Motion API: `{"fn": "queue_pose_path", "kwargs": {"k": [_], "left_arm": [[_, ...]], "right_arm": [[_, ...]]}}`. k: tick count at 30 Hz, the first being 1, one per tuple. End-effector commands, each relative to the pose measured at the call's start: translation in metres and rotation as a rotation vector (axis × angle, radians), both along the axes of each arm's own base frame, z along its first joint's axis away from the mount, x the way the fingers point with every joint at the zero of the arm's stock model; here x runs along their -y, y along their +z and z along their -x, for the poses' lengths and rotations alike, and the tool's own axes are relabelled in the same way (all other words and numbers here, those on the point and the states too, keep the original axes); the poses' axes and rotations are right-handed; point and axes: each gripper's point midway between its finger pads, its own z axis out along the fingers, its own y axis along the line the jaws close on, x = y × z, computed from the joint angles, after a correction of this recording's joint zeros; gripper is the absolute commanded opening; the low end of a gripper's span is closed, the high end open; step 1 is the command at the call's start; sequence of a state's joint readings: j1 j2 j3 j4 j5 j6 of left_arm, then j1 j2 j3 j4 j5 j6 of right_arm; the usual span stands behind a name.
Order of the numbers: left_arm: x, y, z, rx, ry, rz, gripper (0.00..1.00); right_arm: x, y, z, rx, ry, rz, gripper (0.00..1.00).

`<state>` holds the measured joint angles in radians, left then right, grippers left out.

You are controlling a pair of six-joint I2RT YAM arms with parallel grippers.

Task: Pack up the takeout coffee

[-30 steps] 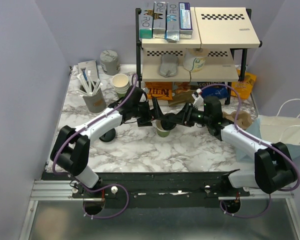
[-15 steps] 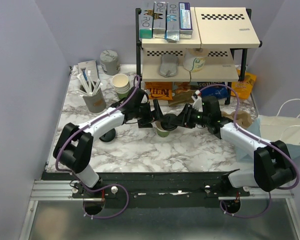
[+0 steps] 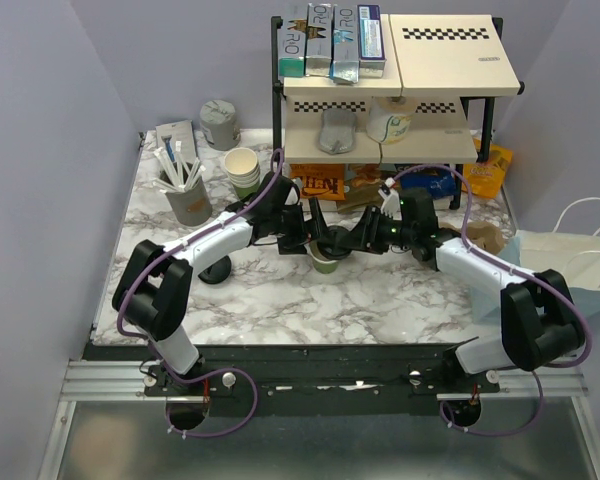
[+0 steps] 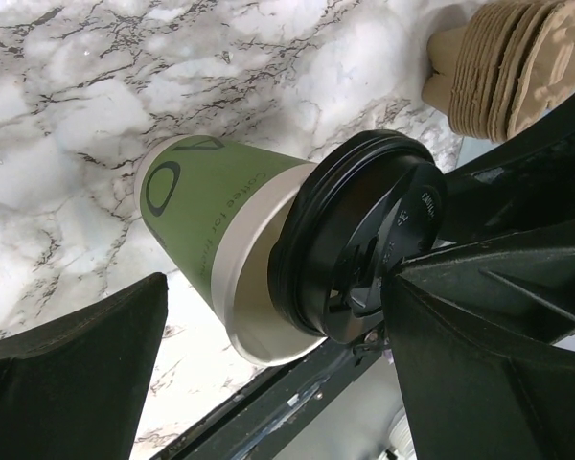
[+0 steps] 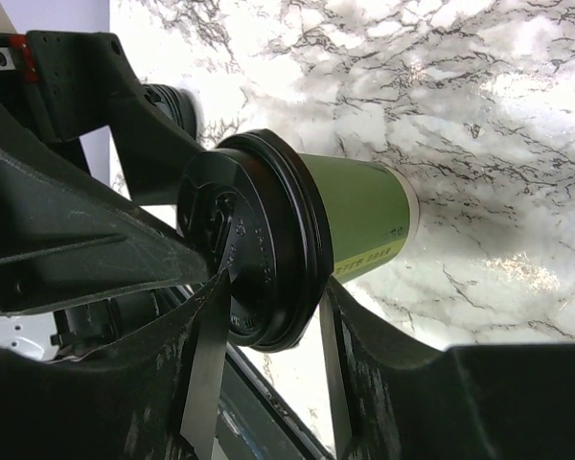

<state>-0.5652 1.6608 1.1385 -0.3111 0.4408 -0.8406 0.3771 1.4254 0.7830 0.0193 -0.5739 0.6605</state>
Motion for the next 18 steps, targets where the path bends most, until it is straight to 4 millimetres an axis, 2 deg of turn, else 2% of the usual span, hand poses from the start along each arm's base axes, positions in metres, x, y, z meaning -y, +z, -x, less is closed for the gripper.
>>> {"fn": "queue_pose_path", "kwargs": {"k": [1,15,18], "left_arm": [[0.008,0.011,-0.004,0.045,-0.026,0.030,0.99],[0.007,0.017,-0.007,0.061,0.011,0.043,0.99],[0.008,0.018,-0.006,0.059,0.003,0.045,0.95]], "right_arm": [[0.003,-0.007,0.006,-0.029,0.031,0.022,0.52],[-0.002,0.004,0.004,0.024,0.086,0.028,0.56],[-0.004,0.007,0.002,0.032,0.089,0.020,0.57]]}}
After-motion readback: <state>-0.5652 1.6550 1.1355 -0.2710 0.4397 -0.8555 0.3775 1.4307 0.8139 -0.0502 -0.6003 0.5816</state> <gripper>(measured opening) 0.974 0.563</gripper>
